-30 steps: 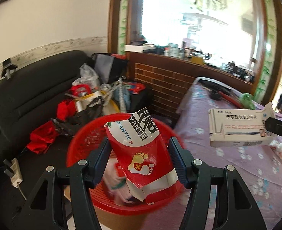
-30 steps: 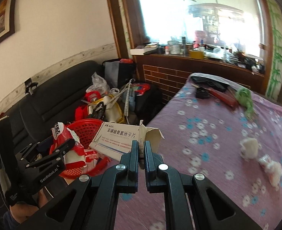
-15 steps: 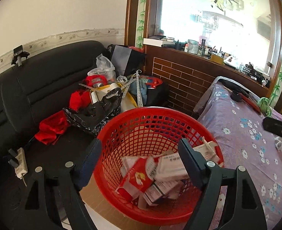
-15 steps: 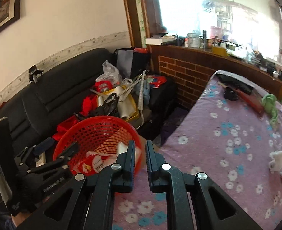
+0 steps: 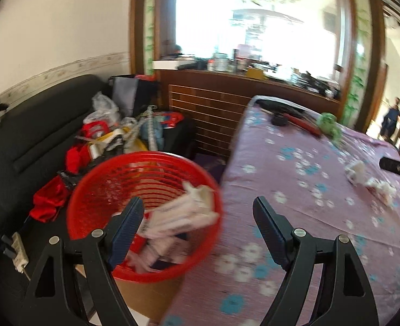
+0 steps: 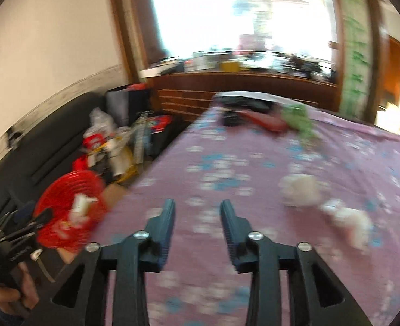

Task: Collect trash
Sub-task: 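Move both tools back over the cotton wads on the bed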

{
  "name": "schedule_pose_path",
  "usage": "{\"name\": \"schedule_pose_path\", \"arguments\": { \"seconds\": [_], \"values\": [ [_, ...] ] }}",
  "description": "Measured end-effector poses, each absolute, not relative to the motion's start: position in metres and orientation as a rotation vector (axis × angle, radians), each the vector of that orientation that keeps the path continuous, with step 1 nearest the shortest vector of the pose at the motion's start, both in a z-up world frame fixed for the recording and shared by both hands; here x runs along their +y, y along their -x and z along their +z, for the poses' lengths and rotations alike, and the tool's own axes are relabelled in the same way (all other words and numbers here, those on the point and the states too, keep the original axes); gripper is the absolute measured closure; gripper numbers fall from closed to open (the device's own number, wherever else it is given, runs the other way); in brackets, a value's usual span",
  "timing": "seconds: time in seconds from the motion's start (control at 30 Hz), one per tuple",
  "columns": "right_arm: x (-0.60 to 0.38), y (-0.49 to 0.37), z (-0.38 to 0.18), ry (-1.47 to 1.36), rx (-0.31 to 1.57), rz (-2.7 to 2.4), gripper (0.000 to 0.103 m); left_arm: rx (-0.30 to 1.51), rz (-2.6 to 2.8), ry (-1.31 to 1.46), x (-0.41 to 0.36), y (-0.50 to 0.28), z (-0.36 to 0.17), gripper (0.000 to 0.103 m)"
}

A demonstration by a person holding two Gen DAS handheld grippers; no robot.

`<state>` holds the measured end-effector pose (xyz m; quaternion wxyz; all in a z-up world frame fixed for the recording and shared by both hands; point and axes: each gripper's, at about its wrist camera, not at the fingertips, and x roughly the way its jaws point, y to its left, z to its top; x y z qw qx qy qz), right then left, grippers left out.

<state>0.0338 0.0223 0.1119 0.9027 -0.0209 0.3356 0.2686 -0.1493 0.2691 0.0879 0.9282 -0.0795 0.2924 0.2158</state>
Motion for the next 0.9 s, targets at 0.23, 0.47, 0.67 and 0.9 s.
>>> {"name": "schedule_pose_path", "arguments": {
  "seconds": [0.23,0.47,0.67,0.9],
  "values": [
    [-0.095,-0.115,0.087,0.059,0.769,0.336,0.036,0.658,0.292,0.102,0.208,0.120,0.092,0.020],
    [-0.122,-0.146,0.053,0.034,0.846,0.390,0.033,0.720,0.113,0.076,0.151,0.085,0.098,0.018],
    [-0.107,-0.140,0.034,0.096,0.850,0.459,0.037,0.752,0.046,0.066,0.118,0.052,0.104,0.015],
    [-0.111,-0.128,0.040,0.117,0.815,0.479,0.079,0.803,0.016,0.131,0.091,-0.008,0.101,0.014]
  ]
}}
